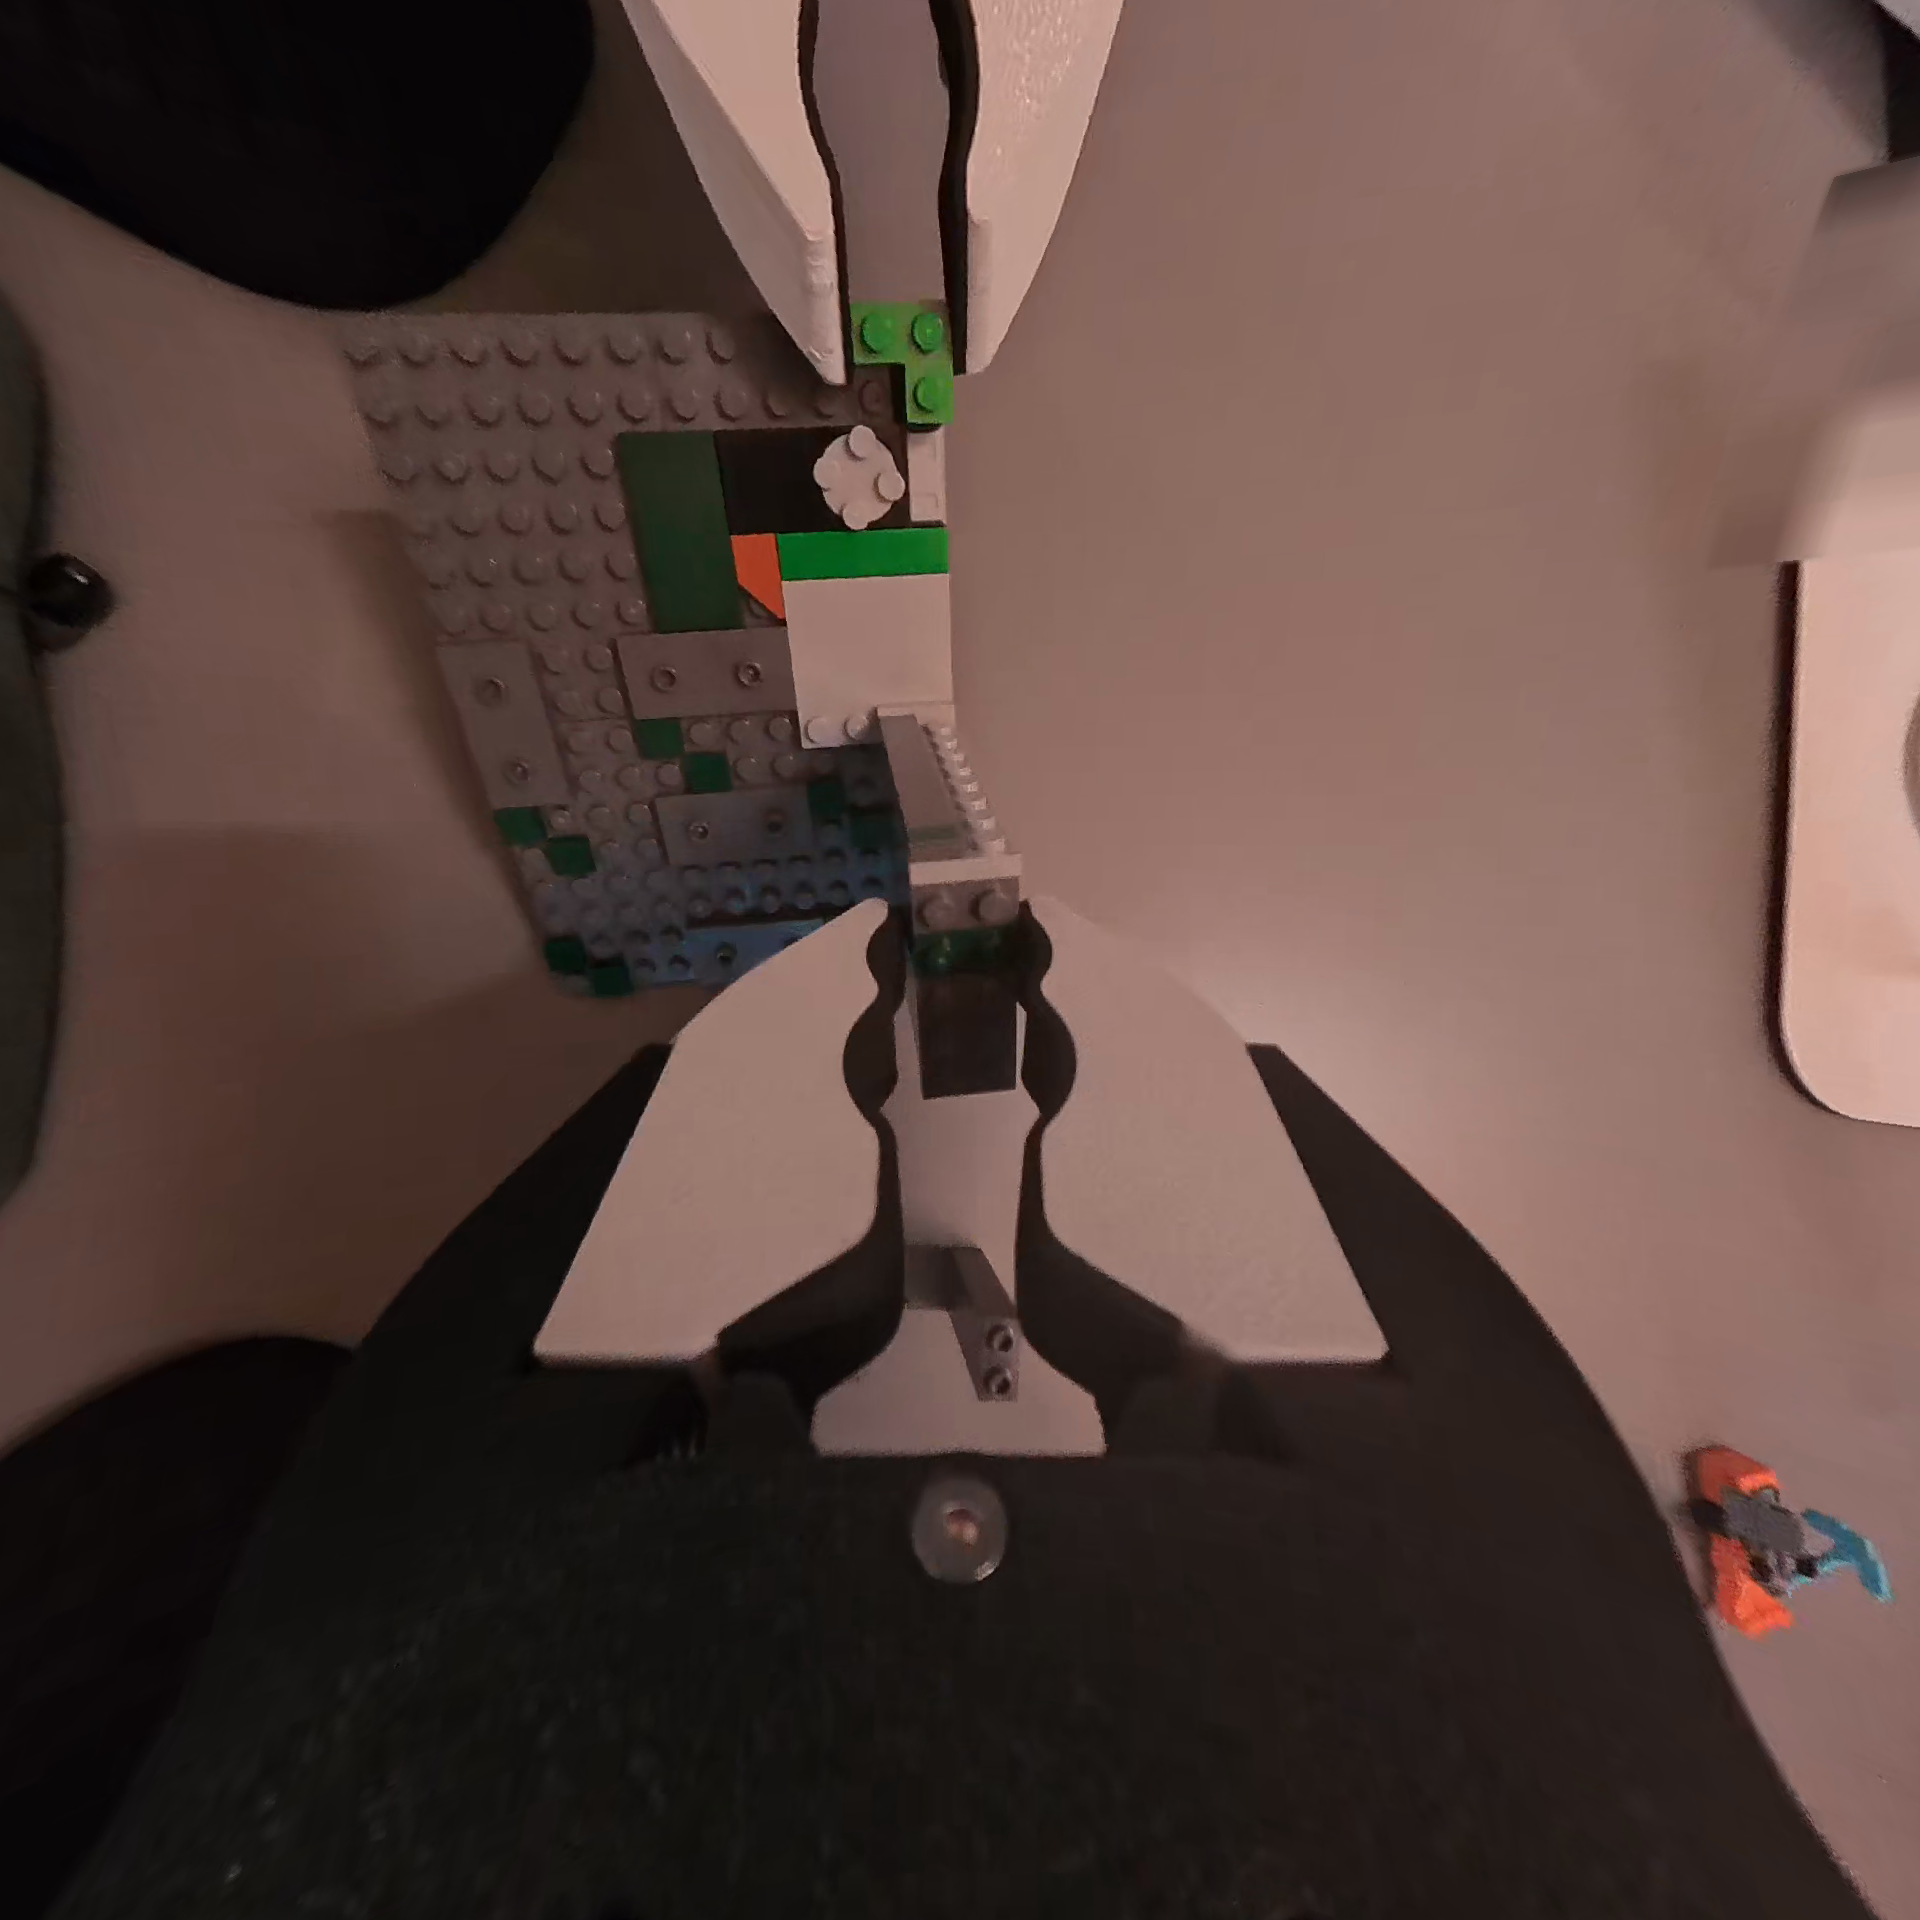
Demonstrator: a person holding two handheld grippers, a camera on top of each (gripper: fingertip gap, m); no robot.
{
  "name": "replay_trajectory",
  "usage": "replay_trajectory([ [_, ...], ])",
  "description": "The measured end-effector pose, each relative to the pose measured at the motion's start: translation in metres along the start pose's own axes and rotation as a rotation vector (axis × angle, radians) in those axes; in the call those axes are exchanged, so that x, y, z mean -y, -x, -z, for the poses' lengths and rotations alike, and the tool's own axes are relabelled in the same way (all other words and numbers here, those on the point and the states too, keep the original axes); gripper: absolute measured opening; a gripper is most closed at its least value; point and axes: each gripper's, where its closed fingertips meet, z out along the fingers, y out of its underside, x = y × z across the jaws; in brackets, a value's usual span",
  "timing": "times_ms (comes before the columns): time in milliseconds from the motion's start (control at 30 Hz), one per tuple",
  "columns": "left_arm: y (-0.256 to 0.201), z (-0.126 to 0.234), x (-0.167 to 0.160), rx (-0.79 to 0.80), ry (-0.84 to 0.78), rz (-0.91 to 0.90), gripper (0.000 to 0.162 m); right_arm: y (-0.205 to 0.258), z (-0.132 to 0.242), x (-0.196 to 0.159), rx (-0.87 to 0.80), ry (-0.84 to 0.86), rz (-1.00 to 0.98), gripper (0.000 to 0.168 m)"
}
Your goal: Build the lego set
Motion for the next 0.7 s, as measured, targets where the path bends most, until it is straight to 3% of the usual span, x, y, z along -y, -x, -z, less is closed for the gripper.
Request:
replay_trajectory([
  [133, 0.006, 0.014, 0.013, 0.047, -0.134, 0.123, 0.034, -0.002, 0.008, 0.004, -0.032, -0.045, -0.053, 0.017],
  [400, 0.017, 0.028, 0.017, 0.117, -0.446, 0.648, 0.041, -0.021, 0.026, -0.004, -0.130, -0.157, -0.359, 0.017],
  [700, 0.022, 0.010, 0.031, 0.317, -0.545, 0.718, 0.041, -0.043, 0.033, -0.002, -0.234, -0.354, -0.659, 0.017],
])
